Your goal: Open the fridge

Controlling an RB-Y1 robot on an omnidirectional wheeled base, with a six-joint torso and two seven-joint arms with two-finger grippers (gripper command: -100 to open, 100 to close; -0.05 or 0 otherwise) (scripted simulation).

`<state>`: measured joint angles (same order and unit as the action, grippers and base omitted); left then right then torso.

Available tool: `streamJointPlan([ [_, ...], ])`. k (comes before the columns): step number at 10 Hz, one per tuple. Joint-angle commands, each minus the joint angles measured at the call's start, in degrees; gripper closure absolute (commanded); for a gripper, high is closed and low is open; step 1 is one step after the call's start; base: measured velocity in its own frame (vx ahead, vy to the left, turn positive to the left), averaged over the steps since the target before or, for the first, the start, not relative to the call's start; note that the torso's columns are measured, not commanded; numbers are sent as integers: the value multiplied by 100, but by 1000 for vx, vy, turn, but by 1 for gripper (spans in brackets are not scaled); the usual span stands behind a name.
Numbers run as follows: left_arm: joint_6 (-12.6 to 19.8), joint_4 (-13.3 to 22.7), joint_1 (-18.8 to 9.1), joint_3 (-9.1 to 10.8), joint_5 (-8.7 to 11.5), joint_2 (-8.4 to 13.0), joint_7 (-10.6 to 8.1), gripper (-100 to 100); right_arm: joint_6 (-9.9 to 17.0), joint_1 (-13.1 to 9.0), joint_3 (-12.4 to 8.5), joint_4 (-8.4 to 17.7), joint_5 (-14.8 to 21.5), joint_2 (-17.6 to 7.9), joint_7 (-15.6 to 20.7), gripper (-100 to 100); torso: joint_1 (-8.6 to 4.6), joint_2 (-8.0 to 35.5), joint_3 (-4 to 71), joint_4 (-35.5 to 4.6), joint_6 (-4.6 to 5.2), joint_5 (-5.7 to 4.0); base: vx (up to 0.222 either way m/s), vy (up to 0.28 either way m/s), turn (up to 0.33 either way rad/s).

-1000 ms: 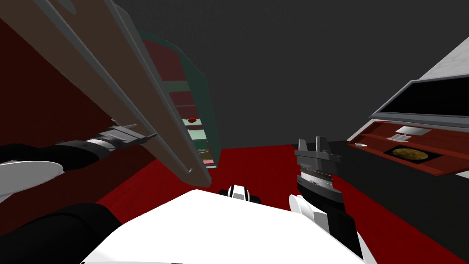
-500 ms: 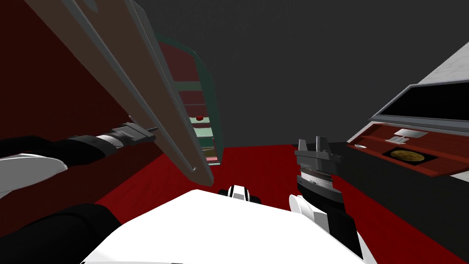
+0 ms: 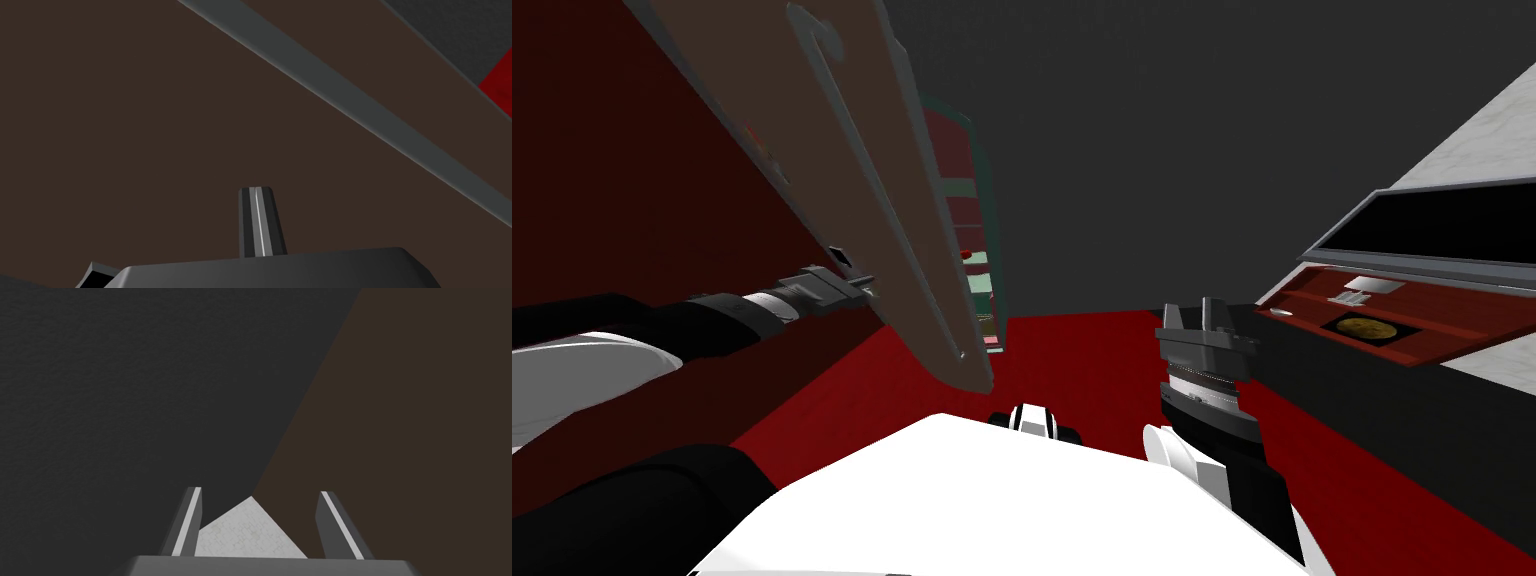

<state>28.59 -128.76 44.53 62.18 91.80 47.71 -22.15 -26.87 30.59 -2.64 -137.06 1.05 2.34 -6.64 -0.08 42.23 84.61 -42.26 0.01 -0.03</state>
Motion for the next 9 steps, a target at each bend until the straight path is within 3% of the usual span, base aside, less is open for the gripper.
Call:
streamJointPlan([
  [1,0,-246,19,-9,151,19,20,100,0,0,0,0,0,0,0,0,4,7,-5,-3,-1,1,-186,210,-28],
  [8,-32,-1033,32,-177,637,32,196,100,0,0,0,0,0,0,0,0,6,12,-6,-3,-1,1,-199,221,-42],
  [9,-32,-1033,32,-177,637,32,196,100,0,-1,0,0,0,0,0,0,-4,32,-21,-10,-2,-1,-223,226,-20],
])
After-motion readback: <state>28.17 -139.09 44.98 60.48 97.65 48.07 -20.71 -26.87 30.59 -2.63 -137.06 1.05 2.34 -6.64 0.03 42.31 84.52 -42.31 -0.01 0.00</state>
